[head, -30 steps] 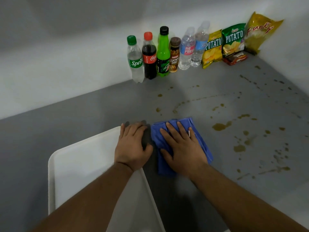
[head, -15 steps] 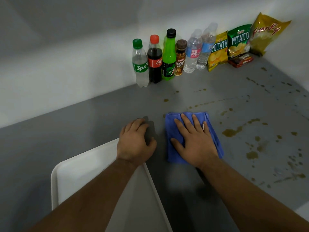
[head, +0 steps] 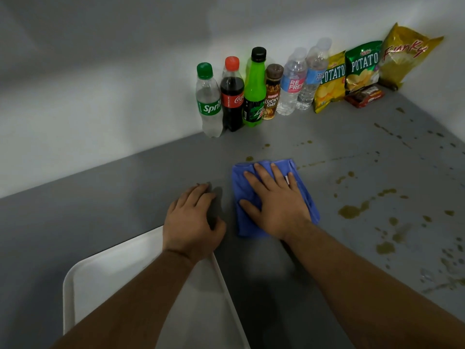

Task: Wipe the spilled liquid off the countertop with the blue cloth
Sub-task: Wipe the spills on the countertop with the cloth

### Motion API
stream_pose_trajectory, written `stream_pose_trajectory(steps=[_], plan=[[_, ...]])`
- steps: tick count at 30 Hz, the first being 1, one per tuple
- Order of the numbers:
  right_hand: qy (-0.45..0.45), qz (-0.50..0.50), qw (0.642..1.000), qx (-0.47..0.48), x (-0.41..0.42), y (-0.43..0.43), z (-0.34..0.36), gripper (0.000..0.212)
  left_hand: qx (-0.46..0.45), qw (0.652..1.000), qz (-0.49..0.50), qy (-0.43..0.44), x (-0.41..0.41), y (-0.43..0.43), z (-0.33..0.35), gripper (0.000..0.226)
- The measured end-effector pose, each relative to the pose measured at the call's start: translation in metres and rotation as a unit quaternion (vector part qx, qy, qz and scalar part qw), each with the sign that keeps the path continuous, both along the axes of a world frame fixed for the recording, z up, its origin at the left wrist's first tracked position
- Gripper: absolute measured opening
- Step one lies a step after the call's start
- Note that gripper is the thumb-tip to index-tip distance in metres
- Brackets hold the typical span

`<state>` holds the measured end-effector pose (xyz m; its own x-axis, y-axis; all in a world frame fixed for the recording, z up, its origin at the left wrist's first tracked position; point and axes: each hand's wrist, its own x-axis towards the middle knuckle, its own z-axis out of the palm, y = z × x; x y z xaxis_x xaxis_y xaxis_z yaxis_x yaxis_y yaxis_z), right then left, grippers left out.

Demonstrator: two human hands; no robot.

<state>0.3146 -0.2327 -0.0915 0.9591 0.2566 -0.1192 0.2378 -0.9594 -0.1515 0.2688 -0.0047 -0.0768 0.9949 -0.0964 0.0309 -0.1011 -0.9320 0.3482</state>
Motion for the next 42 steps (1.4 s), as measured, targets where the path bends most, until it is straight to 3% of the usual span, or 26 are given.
stream_pose_trajectory(steps=[6,11,18,24,32,37,42], plan=[[-0.009,-0.055,0.998,-0.012,-0.041,0.002,-0.008,0.078,0.009,1.000,-0.006,-0.005,0.003,0.000,0.000,0.068],[0.005,0.034,0.999,-0.011,-0.023,0.020,-0.003,0.073,0.007,1.000,-0.021,0.013,0.010,0.003,0.008,0.071],[-0.013,0.005,1.000,0.008,0.021,0.015,0.001,0.071,-0.019,0.999,-0.036,0.032,0.070,0.029,0.014,0.044],[-0.008,-0.040,0.999,-0.005,-0.013,0.017,-0.005,0.075,-0.010,0.997,-0.073,0.016,0.107,0.052,0.006,0.059],[0.000,0.047,0.999,0.016,0.016,0.052,0.002,0.073,0.008,0.997,-0.080,0.011,0.108,0.052,-0.004,0.068],[-0.002,-0.014,1.000,0.011,0.046,0.036,0.003,0.079,0.031,0.994,-0.098,0.026,0.111,0.054,-0.006,0.071],[-0.018,-0.068,0.998,0.000,0.004,0.034,-0.003,0.075,0.031,0.995,-0.088,0.016,0.111,0.052,-0.005,0.070]])
